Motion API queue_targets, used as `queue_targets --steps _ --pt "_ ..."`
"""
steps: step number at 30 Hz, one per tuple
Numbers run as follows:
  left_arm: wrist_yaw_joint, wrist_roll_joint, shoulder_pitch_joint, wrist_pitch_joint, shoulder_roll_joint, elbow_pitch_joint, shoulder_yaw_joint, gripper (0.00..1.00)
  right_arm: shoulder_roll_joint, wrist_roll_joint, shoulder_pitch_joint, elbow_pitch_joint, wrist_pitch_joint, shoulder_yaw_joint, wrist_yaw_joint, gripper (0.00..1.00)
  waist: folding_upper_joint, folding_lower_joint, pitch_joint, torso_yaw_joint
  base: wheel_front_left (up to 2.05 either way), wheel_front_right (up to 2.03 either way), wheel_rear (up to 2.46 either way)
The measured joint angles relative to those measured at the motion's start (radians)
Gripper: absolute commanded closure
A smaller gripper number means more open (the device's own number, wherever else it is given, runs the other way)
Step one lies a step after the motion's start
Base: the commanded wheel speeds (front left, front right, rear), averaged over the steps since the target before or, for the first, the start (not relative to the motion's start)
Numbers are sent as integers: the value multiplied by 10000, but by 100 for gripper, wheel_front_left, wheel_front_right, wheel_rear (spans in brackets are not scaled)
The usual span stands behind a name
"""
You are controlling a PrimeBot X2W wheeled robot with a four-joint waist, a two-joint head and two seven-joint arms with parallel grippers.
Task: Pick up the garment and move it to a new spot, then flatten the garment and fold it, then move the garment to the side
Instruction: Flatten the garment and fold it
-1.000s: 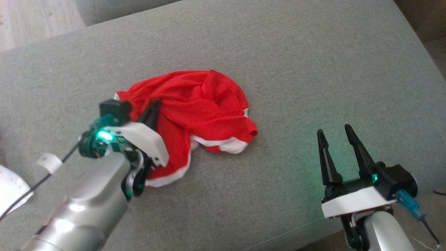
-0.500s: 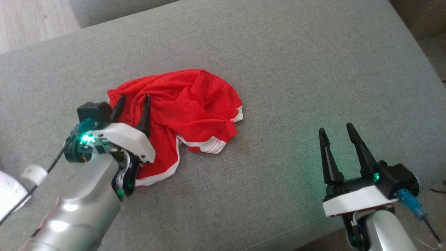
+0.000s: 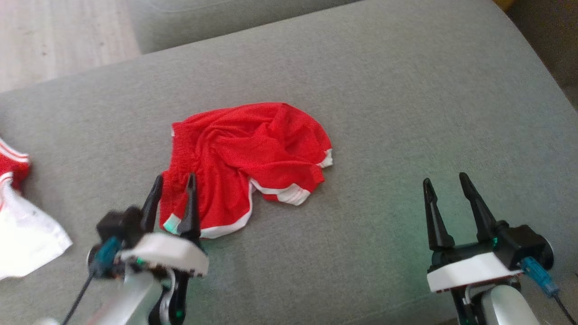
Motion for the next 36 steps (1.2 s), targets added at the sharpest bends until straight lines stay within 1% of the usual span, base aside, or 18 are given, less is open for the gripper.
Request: queue_targets --steps 2,4,6,9,12,17,21,25,29,32,36 --pt "207 418 715 -13 -44 -541 564 0 0 -42 51 -4 0 -31 0 0 0 -1 -97 171 0 0 0" --pt "349 1170 1327 -17 -61 -894 1009 0 0 -42 65 -2 0 -115 0 0 0 -1 -183 356 0 0 0" --pt "330 1768 1909 -25 -173 -1114 1438 0 -2 -48 73 13 0 -190 0 0 0 0 -276 562 0 0 0" --pt "173 2625 2668 -25 -518 -1244 2082 0 0 -188 105 67 0 -205 0 0 0 -1 -432 873 0 0 0" --pt "-153 3494 3218 -25 -846 -1287 2742 0 0 -245 194 234 0 -205 0 0 0 0 -613 1171 0 0 0" --pt "-965 4663 3917 -25 -1473 -1331 3685 0 0 -274 457 619 0 -94 0 0 0 -1 -1021 1568 0 0 0" --pt "-1551 5463 4474 -27 -1860 -1250 4395 0 0 -192 576 1012 0 151 0 0 0 -1 -1322 1806 0 0 0" --pt "-2071 5981 4913 -25 -2259 -1076 5106 0 0 -186 694 1252 0 174 0 0 0 -2 -1510 1968 0 0 0" --pt "-2504 6378 4989 -25 -2608 -1053 5662 0 0 -184 692 1306 0 173 0 0 0 0 -1576 2055 0 0 0" --pt "-2849 6583 4989 -25 -2763 -997 5960 0 0 -184 692 1375 0 171 0 0 0 0 -1609 2082 0 0 0" --pt "-3160 6784 4989 -25 -2936 -851 6232 0 0 -140 692 1411 0 174 0 0 0 0 -1632 2053 0 0 0"
